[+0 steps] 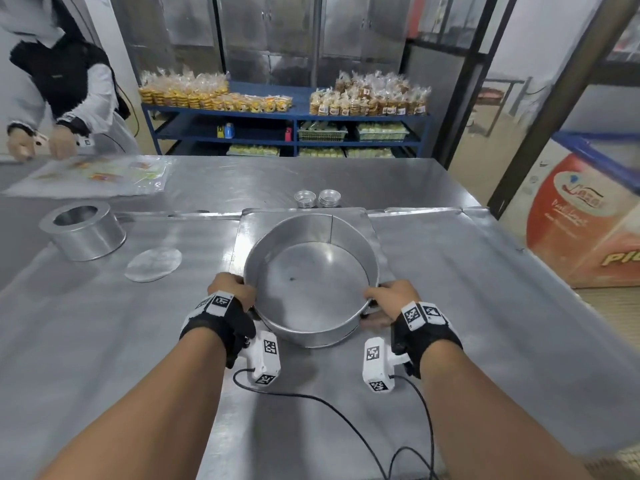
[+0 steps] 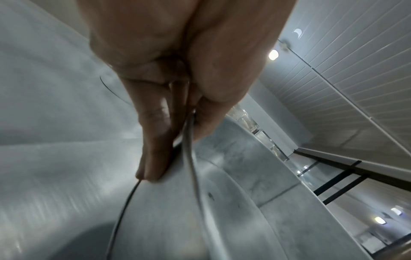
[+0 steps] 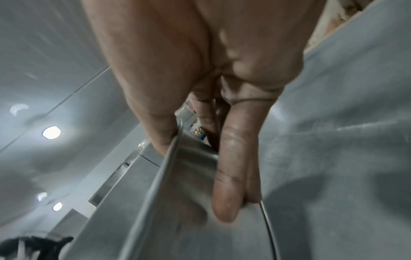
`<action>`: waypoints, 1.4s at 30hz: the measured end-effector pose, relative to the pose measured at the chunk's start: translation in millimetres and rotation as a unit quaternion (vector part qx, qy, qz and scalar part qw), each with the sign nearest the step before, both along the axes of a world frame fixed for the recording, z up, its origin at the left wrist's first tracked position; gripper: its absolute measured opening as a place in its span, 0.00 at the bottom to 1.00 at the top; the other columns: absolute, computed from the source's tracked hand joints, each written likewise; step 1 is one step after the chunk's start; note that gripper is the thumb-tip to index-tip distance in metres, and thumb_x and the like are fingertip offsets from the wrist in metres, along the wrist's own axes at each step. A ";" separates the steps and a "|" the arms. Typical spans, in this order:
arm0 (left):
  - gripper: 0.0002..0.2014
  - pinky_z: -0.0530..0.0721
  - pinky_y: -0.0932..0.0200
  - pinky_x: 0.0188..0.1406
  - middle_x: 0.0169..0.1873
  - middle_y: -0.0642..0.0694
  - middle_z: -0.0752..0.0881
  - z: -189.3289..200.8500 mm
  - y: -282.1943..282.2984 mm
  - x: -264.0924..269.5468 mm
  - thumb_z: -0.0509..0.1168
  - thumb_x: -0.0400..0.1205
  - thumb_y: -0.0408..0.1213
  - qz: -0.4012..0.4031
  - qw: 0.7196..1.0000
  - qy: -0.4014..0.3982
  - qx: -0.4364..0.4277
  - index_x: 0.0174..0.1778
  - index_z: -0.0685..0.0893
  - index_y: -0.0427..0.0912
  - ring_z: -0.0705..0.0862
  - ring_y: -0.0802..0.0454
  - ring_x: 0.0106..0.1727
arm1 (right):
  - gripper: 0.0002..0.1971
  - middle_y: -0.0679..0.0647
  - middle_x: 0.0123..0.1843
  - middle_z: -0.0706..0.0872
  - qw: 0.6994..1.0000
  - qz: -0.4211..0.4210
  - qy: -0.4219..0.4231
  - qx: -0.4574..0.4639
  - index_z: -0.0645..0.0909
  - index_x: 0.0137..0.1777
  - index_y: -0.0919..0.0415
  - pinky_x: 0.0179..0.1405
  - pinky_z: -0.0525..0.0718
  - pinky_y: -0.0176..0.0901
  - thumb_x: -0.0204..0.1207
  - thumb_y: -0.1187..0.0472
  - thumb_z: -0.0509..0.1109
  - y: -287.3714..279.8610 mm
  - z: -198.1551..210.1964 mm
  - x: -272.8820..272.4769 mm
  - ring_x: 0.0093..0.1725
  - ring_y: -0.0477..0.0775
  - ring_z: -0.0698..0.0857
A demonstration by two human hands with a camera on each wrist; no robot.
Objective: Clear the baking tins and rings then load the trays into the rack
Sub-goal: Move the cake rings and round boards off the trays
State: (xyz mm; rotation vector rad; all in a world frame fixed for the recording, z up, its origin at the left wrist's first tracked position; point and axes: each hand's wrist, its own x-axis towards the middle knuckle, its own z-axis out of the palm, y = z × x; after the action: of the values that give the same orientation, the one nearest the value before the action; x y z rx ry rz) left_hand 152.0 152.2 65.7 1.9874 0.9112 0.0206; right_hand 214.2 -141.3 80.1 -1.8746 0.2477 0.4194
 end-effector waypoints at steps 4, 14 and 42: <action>0.06 0.90 0.55 0.36 0.31 0.39 0.90 12.8 -25.7 2.8 0.67 0.69 0.29 0.046 0.997 -0.060 -0.033 0.33 0.89 0.36 0.89 0.39 0.34 | 0.07 0.63 0.29 0.88 0.993 -0.049 0.016 0.102 0.87 0.33 0.74 0.42 0.90 0.68 0.56 0.73 0.81 12.1 8.5 -13.2 0.36 0.65 0.91; 0.07 0.91 0.50 0.49 0.38 0.38 0.90 15.1 -78.3 57.9 0.75 0.73 0.36 0.020 0.959 -0.149 -0.241 0.37 0.86 0.36 0.92 0.37 0.47 | 0.05 0.70 0.44 0.87 0.961 -0.177 -0.016 0.212 0.81 0.43 0.78 0.33 0.91 0.64 0.70 0.83 0.68 7.1 21.1 21.7 0.33 0.73 0.90; 0.16 0.90 0.49 0.55 0.53 0.38 0.91 -14.1 -121.2 527.0 0.76 0.73 0.47 -0.078 0.985 -0.132 -0.076 0.48 0.87 0.39 0.91 0.40 0.53 | 0.10 0.58 0.29 0.90 0.971 -0.152 -0.054 0.177 0.83 0.42 0.77 0.27 0.88 0.36 0.63 0.74 0.79 -28.8 -26.2 489.1 0.26 0.47 0.90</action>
State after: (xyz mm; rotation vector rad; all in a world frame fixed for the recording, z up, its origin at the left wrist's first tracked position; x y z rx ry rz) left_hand 679.0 31.0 51.6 1.8542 0.5684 0.1203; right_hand 703.3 -170.1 53.9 -1.4734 0.3570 0.1381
